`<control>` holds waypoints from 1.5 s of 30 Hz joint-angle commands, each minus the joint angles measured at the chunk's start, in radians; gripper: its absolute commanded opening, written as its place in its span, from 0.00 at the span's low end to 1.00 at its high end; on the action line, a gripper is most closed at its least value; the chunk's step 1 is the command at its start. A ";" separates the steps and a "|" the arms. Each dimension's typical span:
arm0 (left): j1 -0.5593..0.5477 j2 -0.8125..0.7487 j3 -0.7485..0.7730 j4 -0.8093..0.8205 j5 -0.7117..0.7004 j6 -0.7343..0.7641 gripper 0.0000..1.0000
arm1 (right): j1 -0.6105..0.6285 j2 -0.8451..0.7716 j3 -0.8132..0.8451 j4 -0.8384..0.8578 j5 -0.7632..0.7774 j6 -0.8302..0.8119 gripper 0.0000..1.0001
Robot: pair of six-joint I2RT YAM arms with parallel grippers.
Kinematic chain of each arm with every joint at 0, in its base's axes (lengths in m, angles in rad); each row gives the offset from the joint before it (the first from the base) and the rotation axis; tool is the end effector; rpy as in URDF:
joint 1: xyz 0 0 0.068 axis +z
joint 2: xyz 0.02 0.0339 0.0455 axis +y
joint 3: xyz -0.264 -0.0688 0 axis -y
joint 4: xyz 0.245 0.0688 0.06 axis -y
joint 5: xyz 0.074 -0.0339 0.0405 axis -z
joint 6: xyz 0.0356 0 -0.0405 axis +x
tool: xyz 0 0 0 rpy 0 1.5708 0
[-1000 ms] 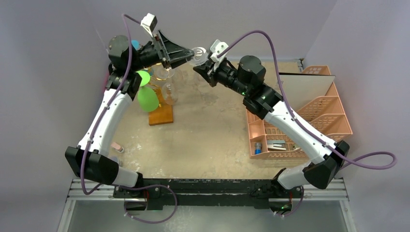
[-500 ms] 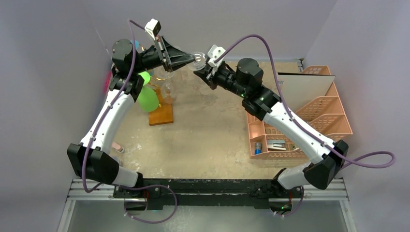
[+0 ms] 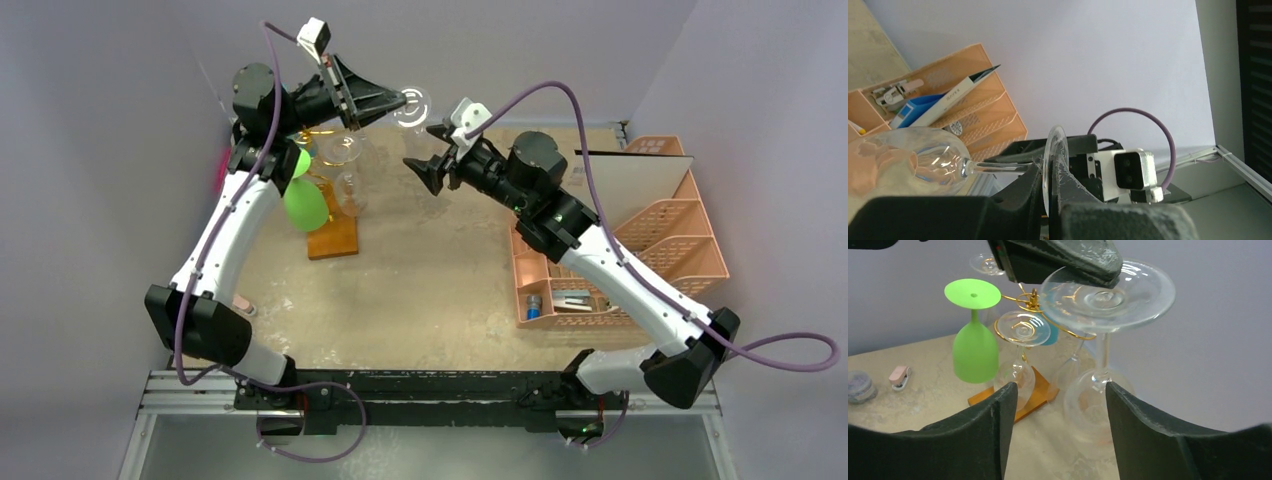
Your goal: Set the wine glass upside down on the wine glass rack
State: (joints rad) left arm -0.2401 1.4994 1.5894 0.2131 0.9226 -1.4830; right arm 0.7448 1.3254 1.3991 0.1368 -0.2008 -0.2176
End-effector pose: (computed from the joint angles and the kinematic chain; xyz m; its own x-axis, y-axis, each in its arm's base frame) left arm 0.3147 -0.1063 0.4871 -0.8538 -0.4102 -0.3207 0.3662 -0.0351 -0.9299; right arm 0.2174 0.2101 0.4702 0.3244 0.0113 -0.9459 -0.7554 0.6049 -0.2518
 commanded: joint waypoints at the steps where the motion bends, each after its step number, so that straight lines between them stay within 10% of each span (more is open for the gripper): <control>1: -0.002 0.047 0.117 -0.008 -0.078 0.042 0.00 | -0.002 -0.062 -0.027 0.058 0.043 -0.004 0.70; 19: 0.100 0.432 0.630 -0.290 -0.194 0.139 0.00 | -0.001 -0.343 -0.115 -0.112 0.077 0.067 0.74; 45: 0.293 0.480 0.674 -0.450 -0.353 0.243 0.00 | -0.002 -0.405 -0.205 -0.203 0.140 0.070 0.74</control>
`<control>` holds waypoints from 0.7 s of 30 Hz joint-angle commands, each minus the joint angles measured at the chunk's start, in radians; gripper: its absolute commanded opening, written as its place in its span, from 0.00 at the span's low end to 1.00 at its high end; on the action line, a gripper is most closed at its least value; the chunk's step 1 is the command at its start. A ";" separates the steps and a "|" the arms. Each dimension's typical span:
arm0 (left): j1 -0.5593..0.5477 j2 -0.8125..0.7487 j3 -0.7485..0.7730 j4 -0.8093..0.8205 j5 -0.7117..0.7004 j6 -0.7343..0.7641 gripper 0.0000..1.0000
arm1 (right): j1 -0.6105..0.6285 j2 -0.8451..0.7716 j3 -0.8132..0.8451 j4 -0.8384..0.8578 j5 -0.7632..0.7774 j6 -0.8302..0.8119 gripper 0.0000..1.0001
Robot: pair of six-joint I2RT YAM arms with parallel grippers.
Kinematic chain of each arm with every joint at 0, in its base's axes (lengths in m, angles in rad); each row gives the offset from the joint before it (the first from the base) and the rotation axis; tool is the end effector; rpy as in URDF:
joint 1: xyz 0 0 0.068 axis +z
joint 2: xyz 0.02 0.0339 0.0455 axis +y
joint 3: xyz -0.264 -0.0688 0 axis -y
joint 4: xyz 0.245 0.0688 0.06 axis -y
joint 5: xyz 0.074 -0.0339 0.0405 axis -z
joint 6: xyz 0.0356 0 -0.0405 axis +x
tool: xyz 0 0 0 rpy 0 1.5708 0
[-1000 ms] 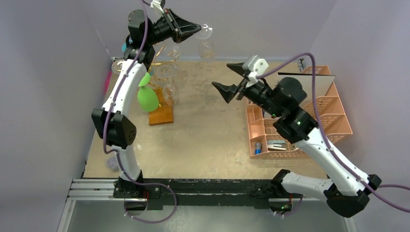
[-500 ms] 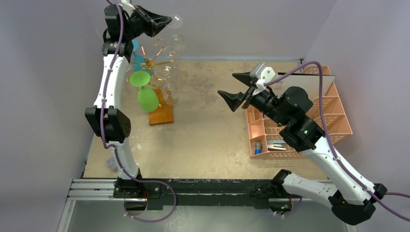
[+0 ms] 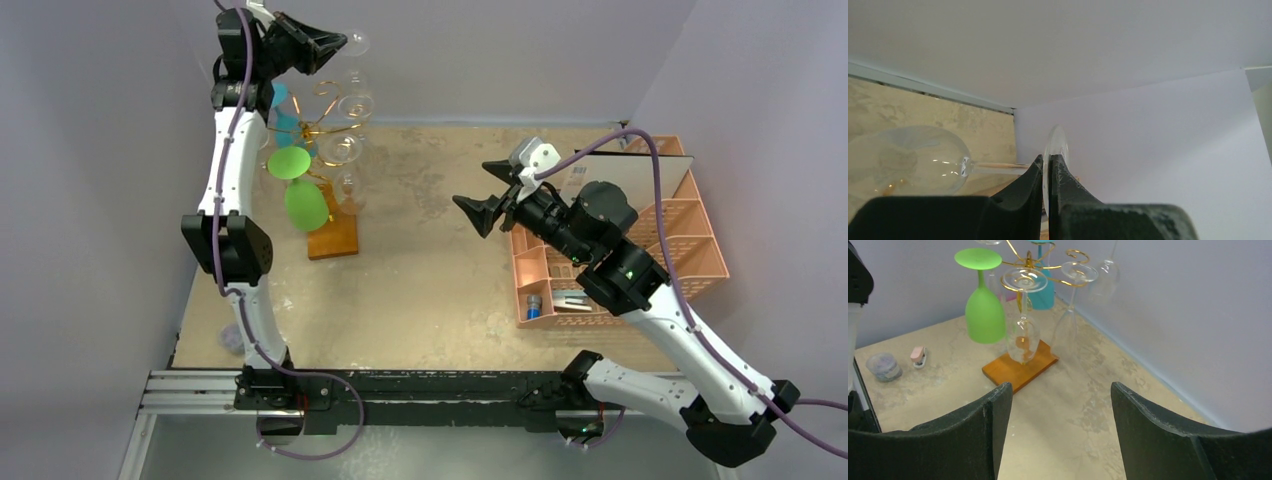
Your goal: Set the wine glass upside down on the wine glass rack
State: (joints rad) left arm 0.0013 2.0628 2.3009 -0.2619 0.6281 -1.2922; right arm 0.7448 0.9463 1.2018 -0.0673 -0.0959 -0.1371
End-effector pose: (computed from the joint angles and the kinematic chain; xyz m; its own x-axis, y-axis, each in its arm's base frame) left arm 0.4715 -0.0203 0.4598 -0.5703 -0.7787 -0.2615 0.1384 0.2227 -0.9650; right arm 0.1411 0.1347 0.4681 0.2379 0.0343 -0.9707 -0.7181 0.6792 -0.1520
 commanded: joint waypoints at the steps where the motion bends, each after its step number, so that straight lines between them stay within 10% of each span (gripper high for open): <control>1: 0.061 -0.099 -0.063 0.025 -0.064 0.063 0.00 | -0.002 -0.028 -0.009 -0.004 0.039 -0.012 0.73; 21: 0.138 -0.269 -0.265 -0.027 -0.038 0.157 0.00 | -0.002 -0.058 -0.027 -0.020 0.059 0.010 0.73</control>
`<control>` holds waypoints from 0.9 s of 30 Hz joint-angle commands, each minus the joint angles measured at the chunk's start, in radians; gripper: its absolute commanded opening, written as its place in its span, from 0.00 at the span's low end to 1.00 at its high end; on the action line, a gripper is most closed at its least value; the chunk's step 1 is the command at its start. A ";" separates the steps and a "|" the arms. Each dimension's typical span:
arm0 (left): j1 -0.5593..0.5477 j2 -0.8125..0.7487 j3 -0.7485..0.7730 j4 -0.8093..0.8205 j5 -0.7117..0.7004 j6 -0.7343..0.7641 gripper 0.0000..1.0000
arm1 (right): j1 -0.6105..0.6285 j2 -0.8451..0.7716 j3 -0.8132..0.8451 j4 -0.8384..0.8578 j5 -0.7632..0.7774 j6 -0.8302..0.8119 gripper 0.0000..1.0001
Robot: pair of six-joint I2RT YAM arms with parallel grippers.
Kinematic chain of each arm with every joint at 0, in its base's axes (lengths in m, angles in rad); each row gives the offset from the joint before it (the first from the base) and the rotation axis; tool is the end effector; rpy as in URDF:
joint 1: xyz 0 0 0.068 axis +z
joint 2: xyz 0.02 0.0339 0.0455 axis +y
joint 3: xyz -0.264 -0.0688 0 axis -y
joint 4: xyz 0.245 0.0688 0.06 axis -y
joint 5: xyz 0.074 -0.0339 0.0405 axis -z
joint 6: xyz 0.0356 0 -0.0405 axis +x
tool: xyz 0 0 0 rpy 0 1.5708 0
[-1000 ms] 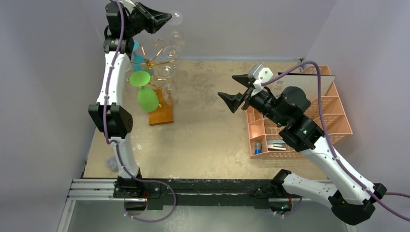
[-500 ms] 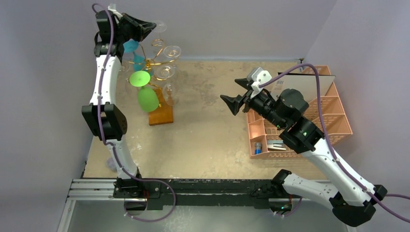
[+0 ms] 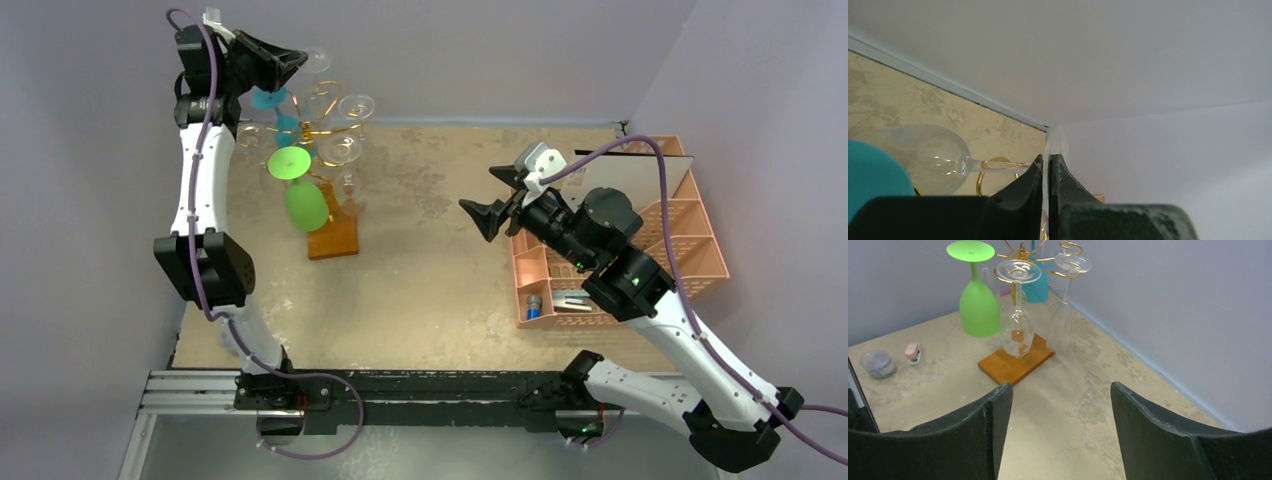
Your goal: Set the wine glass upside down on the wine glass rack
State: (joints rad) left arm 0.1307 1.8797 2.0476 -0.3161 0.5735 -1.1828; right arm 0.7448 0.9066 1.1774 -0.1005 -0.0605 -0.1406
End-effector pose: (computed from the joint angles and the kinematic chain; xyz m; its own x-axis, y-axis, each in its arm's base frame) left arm 0.4334 0.0375 0.4498 -0.4466 -0.8430 -0.3000 0.0244 0.3237 -0.9458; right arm 0.1347 0.1271 0.4633 0.2243 0.0166 -0.9744 -0.6958 0.7027 -0.1483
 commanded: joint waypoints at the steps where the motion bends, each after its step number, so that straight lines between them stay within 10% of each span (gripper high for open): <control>1: 0.011 -0.088 -0.015 0.024 0.018 0.055 0.00 | -0.002 -0.019 -0.002 0.012 0.024 0.016 0.74; 27: 0.049 -0.170 -0.250 0.190 0.217 -0.089 0.00 | -0.001 0.010 0.016 0.006 0.027 0.038 0.74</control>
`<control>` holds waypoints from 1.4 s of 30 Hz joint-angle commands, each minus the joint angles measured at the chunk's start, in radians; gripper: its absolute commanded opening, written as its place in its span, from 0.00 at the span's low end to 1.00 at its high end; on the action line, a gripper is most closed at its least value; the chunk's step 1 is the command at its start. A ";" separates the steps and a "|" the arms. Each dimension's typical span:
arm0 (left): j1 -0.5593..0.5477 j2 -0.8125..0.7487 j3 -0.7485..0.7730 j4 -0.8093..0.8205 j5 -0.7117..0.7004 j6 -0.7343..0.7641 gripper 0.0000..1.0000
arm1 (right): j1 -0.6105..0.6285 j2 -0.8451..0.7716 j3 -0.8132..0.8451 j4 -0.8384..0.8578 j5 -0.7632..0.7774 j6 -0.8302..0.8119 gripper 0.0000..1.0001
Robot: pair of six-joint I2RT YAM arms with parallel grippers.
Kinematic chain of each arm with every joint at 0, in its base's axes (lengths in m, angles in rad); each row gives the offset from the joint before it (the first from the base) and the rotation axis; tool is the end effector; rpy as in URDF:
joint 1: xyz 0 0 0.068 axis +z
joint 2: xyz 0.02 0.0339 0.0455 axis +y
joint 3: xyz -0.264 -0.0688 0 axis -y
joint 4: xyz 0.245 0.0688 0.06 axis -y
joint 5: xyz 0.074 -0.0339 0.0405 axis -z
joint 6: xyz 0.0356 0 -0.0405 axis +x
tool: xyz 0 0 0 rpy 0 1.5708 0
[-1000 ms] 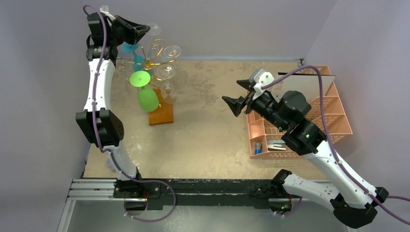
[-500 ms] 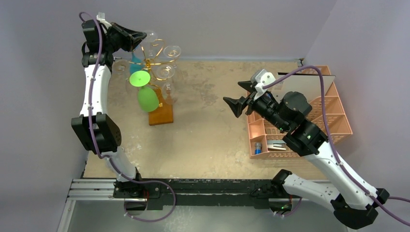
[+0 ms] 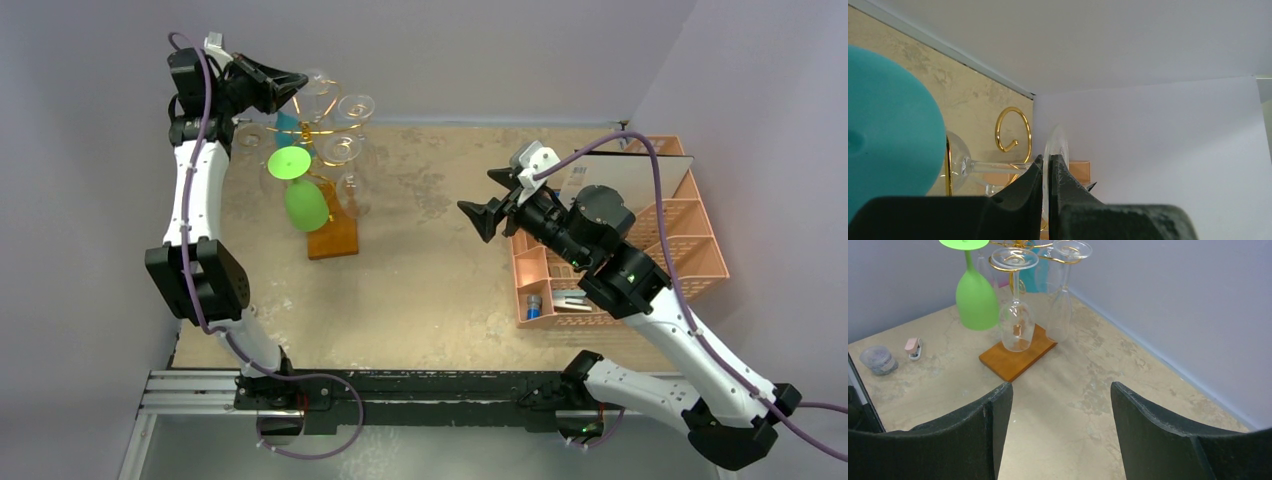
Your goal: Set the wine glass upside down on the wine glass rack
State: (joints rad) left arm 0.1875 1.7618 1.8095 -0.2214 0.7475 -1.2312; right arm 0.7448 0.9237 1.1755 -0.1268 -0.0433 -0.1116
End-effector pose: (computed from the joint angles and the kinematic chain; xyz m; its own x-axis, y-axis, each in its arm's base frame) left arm 0.4079 0.0528 0.4270 -0.5479 -0.8078 -0.2173 0.0135 0.2512 -0.9678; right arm 0.1400 0.1312 0.4569 0.1700 0.0054 -0.9854 -0.6941 0.7104 -0.1159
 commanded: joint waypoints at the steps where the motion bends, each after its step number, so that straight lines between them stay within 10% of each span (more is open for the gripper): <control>1: -0.010 -0.053 -0.013 0.103 0.046 -0.050 0.00 | -0.002 -0.009 0.017 0.033 0.011 0.009 0.74; 42: -0.041 0.158 0.286 -0.016 -0.025 0.064 0.00 | -0.002 -0.045 0.000 0.036 0.038 -0.002 0.72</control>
State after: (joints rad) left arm 0.1371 1.9511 2.0510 -0.2420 0.7471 -1.2266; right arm 0.7448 0.9001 1.1751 -0.1219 -0.0238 -0.1123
